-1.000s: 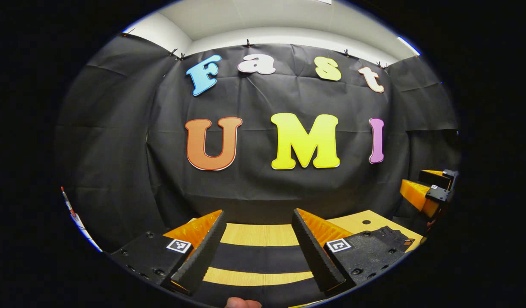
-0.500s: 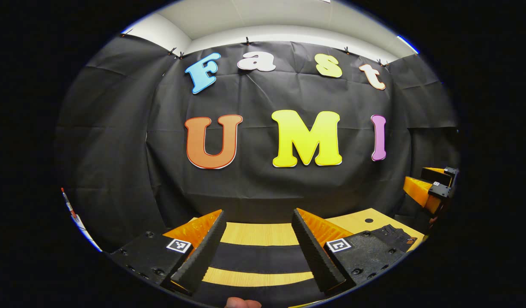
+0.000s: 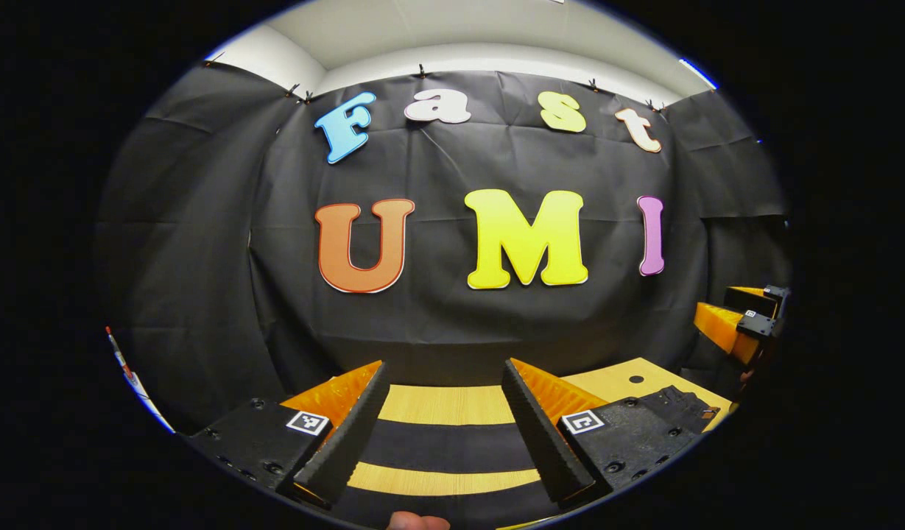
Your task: Grasp the waist and the cuffs of the jeans and fold them to make the two legs overlap; first hold the waist and fold one-third of the jeans toward the cuffs, then hold the cuffs and fold the remaining one-third in the same direction to finish folding.
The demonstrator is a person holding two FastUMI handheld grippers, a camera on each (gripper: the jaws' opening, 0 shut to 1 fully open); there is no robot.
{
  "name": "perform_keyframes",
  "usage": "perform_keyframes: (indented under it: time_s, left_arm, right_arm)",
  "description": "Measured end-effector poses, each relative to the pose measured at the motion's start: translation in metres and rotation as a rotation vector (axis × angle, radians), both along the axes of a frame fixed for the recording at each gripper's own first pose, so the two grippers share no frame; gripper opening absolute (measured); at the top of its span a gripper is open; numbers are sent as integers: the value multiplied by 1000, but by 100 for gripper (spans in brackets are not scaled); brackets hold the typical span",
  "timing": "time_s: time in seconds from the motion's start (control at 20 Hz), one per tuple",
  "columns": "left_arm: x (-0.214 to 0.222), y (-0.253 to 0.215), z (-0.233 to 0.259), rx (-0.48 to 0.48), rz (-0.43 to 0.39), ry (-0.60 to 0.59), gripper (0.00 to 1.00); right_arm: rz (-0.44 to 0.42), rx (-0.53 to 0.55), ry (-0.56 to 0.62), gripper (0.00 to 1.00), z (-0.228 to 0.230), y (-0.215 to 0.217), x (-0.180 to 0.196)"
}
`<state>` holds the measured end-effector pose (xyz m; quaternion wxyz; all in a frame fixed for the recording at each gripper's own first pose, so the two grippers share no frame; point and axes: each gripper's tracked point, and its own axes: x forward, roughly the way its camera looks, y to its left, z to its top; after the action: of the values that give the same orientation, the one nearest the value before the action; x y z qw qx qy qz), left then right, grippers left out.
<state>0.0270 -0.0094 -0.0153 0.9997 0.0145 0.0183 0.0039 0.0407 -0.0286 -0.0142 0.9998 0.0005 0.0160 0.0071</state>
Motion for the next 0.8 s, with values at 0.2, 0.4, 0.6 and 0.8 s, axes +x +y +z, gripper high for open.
perform_keyframes:
  time_s: [0.2, 0.4, 0.6, 0.8]
  left_arm:
    - [0, 0, 1, 4, 1, 0, 99]
    - [2, 8, 0, 5, 15, -1, 98]
    - [3, 16, -1, 7, 21, -4, 99]
    - [-2, 79, -36, -115, 171, 105, 99]
  right_arm:
    - [1, 5, 1, 96, -1, -1, 1]
    - [-23, 13, 16, 96, -7, -14, 3]
    - [-44, 8, 21, 97, -8, -28, 5]
    - [-127, 61, 122, 96, -41, -92, 3]
